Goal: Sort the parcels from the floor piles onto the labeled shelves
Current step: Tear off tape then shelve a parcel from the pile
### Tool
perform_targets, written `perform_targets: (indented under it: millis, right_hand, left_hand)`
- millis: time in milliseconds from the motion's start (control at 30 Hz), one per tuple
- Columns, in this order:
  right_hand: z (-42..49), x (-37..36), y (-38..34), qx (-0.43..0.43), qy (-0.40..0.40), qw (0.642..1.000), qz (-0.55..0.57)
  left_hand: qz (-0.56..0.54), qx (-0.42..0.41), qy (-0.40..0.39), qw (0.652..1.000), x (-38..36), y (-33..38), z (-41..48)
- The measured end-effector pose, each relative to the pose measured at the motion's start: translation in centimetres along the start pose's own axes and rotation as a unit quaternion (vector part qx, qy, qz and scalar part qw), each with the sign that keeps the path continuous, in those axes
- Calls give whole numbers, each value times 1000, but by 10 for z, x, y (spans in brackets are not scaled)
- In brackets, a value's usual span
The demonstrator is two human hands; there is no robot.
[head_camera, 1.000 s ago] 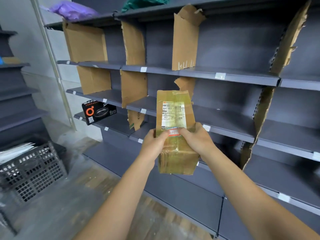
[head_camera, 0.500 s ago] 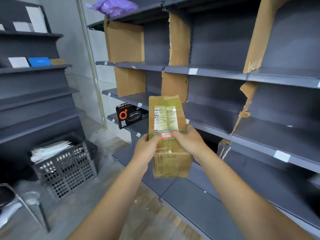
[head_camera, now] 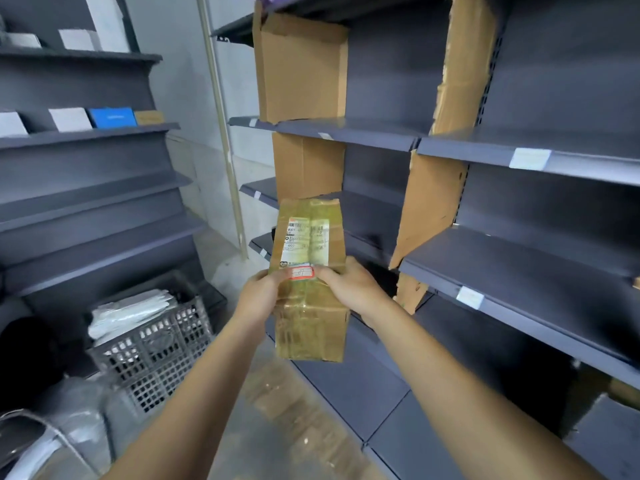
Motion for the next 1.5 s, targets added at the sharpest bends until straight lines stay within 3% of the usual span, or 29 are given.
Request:
perform_targets:
  millis: [267, 500, 900, 1233, 1500]
  right_hand:
    - [89, -98, -23, -4, 19, 1000, 11]
    - [151, -170, -54, -34, 86, 995, 24]
    - [218, -214, -64, -90, 178, 976, 88]
    - [281, -195, -91, -132, 148, 980, 27]
    - [325, -235, -111, -105, 43, 993, -26]
  left_hand:
    - [-27, 21, -34, 999, 42, -2, 148]
    - [-25, 23, -125, 992, 72, 16, 268]
    - [16, 13, -210, 978, 67, 30, 375]
    - [110, 24, -246, 963, 62, 52, 452]
    - [113, 51, -204, 971, 99, 53, 507]
Point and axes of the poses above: each hand's wrist, its own z-axis towards the middle knuckle, its own x-axis out of the back of the hand, y = z × x, the point moved 1 cm from there along z, towards the middle knuckle, and after that the axes turned 8 degrees about y, right-handed, at the moved point
